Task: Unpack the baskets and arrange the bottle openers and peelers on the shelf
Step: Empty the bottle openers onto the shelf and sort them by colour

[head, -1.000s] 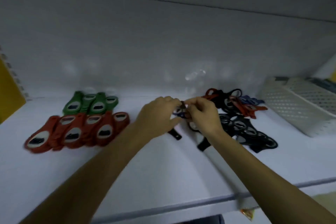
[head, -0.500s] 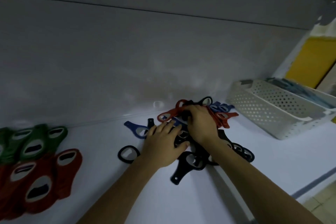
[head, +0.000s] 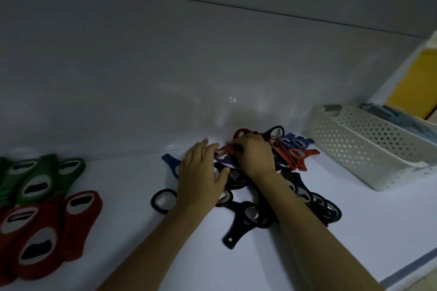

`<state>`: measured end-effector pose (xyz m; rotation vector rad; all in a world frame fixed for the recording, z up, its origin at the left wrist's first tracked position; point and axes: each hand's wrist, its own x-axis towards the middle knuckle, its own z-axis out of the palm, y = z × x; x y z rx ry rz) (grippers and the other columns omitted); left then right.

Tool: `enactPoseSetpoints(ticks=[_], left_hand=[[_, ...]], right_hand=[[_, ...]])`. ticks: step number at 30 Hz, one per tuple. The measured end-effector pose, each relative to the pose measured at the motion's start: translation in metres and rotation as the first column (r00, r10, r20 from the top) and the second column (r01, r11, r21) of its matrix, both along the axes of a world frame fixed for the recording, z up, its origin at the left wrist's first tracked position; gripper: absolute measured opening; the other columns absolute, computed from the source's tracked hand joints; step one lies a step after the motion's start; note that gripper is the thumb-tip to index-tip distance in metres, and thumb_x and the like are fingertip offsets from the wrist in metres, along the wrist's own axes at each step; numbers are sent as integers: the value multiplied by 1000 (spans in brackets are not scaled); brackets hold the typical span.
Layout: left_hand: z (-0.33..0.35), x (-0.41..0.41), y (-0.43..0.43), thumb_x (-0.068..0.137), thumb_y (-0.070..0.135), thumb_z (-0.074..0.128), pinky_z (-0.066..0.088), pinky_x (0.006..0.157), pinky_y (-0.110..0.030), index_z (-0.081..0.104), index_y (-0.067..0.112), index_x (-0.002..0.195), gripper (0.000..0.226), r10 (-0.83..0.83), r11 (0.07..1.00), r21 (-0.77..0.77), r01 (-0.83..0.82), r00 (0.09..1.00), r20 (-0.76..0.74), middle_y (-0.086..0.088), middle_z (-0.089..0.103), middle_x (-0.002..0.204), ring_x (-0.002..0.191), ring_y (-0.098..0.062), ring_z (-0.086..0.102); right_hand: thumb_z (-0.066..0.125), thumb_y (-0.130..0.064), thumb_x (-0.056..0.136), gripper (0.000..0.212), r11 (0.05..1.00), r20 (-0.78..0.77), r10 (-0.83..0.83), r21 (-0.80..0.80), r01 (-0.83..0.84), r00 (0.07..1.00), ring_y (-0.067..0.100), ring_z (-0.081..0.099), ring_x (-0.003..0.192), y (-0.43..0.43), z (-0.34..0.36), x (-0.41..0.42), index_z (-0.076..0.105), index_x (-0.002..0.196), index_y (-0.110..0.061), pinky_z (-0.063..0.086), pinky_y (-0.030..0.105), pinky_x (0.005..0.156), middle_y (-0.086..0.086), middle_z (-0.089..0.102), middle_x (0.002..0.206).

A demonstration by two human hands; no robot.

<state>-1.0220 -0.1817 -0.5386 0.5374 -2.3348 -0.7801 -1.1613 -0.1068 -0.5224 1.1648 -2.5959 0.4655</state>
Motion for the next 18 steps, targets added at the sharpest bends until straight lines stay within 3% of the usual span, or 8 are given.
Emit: enactPoseSetpoints(ticks=[3,6,8,11,13,16,18], left_hand=[[0,0,-1,89,25,61,20,117,-41,34,18,144,62,49,987,-152,-45,999,24,-2,23,156,145,-22,17],[-3,0,-2,93,27,55,9,119,-39,18,20,150,68,65,982,-181,-47,993,95,1,11,159,147,-19,6],[-5,-1,-3,95,24,52,5,118,-37,12,20,151,69,72,984,-169,-52,991,112,3,7,160,147,-16,3],[-4,-2,-3,96,20,50,7,118,-38,12,20,151,67,64,988,-146,-50,994,87,4,10,159,147,-15,5],[-1,-1,-2,95,18,53,18,116,-37,21,19,149,63,68,990,-127,-65,997,20,2,24,156,144,-18,20],[4,2,-2,94,20,55,47,93,-28,48,16,135,42,65,998,-5,-67,982,-175,-1,54,129,114,-18,52],[6,3,-3,93,22,57,46,72,-10,58,17,116,24,69,994,94,-46,963,-262,6,60,102,86,-4,57]], right_hand=[[62,-18,88,25,977,22,74,-204,-68,997,21,60,103,5,3,8,71,111,-22,42,42,97,2,69,112],[68,-18,85,22,960,65,143,-250,-122,988,20,64,101,11,7,10,73,107,-20,41,46,101,0,72,107],[69,-12,84,20,937,120,196,-316,-150,973,19,67,95,15,9,12,74,104,-15,47,42,95,1,73,101],[68,-3,84,16,839,302,346,-523,-149,888,10,68,86,19,17,17,73,97,-11,54,27,83,0,72,92],[66,-1,85,15,778,383,457,-609,-153,803,12,69,87,20,21,21,71,97,-11,55,25,81,3,71,93],[65,-2,87,18,742,484,531,-662,-106,695,15,69,88,21,24,24,67,103,-10,55,23,78,5,71,94],[63,-3,88,22,742,546,547,-667,-65,634,12,70,84,21,24,27,65,109,-11,54,19,73,-2,72,86]])
